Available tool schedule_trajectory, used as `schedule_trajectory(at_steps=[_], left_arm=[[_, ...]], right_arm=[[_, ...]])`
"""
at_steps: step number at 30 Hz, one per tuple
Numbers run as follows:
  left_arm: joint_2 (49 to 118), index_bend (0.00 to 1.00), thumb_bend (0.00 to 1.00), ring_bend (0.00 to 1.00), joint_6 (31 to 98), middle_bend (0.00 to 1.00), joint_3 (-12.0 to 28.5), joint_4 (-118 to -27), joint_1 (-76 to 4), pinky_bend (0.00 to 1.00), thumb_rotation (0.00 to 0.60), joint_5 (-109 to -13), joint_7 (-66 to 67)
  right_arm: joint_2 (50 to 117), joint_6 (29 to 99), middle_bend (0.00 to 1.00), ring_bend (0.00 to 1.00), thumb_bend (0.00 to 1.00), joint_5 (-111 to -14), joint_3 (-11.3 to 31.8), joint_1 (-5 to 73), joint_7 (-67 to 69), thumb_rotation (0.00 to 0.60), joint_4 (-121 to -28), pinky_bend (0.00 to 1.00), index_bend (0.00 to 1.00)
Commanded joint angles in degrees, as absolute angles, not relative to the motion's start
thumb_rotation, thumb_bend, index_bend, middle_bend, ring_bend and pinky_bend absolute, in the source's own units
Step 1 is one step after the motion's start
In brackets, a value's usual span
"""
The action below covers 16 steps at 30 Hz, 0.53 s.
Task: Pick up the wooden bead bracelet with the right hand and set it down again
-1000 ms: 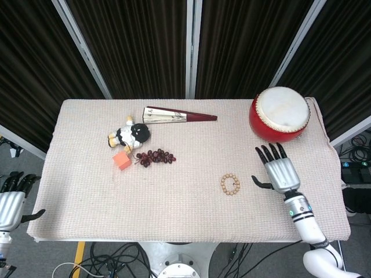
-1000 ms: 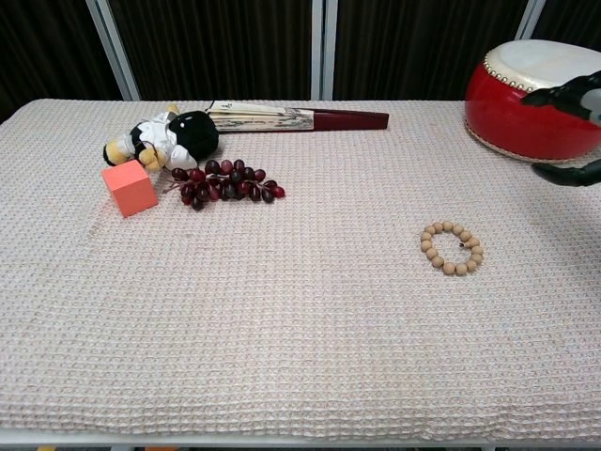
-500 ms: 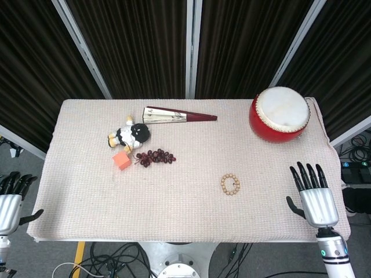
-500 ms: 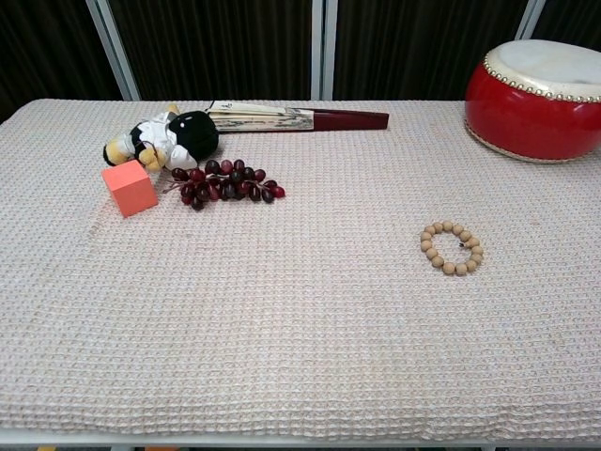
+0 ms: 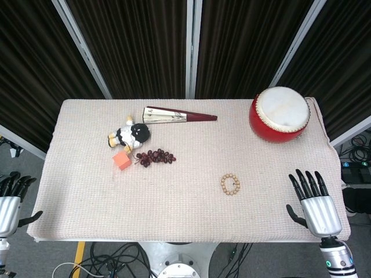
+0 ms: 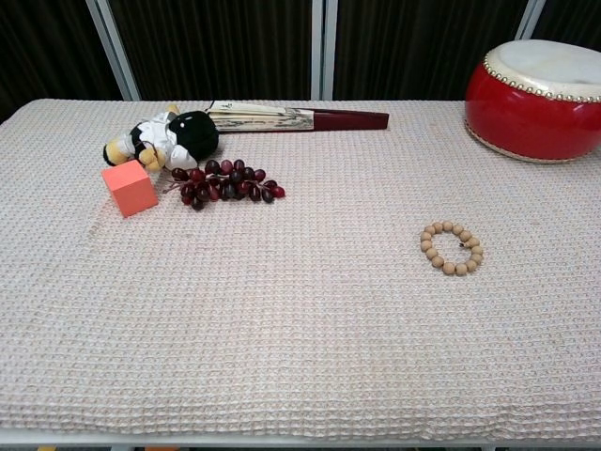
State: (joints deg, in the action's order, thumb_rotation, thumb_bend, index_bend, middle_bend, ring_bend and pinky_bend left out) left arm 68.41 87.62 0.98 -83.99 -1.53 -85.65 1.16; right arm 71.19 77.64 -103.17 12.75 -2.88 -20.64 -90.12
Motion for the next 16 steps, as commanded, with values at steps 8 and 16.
schedule_trajectory(at_steps=[8,16], left_arm=[[68.24,0.19,0.00,0.05,87.24,0.15,1.04,-84.23,-1.76,0.10,0.600,-85.86,1.12],[68.13,0.19,0.00,0.05,87.06,0.15,1.15,-84.66,-1.96,0.10,0.600,-85.98,1.59]], right_arm=[[69.91,76.67,0.01,0.00,0.30,-97.41,8.10,0.82,6.66,0.357,-89.24,0.00,0.00],[69.65,77.04,0.01,0.00,0.29,-96.70,5.96,2.55,11.31,0.345,-88.42,0.00,0.00]])
